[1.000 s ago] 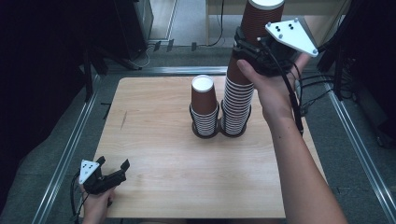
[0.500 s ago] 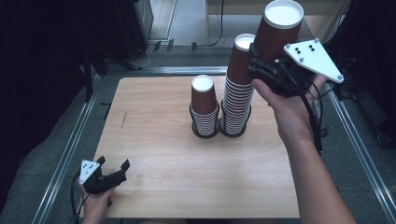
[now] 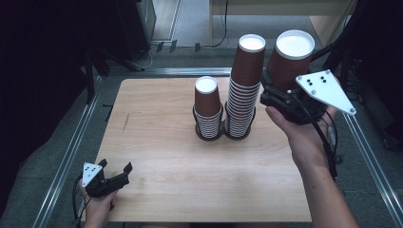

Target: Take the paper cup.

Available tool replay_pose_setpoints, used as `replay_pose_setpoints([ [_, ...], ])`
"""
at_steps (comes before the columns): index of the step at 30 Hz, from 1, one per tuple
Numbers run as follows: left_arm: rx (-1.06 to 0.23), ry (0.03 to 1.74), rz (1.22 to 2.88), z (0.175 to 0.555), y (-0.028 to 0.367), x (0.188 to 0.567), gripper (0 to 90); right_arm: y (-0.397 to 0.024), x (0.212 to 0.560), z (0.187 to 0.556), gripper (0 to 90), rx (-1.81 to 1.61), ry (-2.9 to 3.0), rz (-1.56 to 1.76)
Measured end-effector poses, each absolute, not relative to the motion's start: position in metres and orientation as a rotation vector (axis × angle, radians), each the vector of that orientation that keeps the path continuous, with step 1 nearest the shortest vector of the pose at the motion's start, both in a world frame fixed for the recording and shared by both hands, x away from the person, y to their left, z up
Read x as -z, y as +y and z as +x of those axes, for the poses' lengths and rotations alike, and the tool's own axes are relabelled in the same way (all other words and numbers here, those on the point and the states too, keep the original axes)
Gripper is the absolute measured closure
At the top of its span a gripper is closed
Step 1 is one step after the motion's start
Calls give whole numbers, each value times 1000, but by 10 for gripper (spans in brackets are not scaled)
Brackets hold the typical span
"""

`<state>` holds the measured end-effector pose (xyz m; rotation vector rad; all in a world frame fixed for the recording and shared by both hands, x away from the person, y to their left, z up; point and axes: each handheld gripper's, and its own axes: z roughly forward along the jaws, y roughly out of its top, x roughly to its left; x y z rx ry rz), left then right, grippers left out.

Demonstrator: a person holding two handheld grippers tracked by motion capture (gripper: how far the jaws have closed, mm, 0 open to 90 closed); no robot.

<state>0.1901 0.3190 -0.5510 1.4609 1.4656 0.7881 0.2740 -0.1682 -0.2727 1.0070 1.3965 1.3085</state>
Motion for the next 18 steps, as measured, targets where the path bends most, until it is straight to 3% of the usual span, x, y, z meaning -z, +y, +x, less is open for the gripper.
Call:
replay_pose_setpoints([
  [18,-831,1466,1483,189,314,551,0,-174,326,262,117,-1278,1426,1033],
])
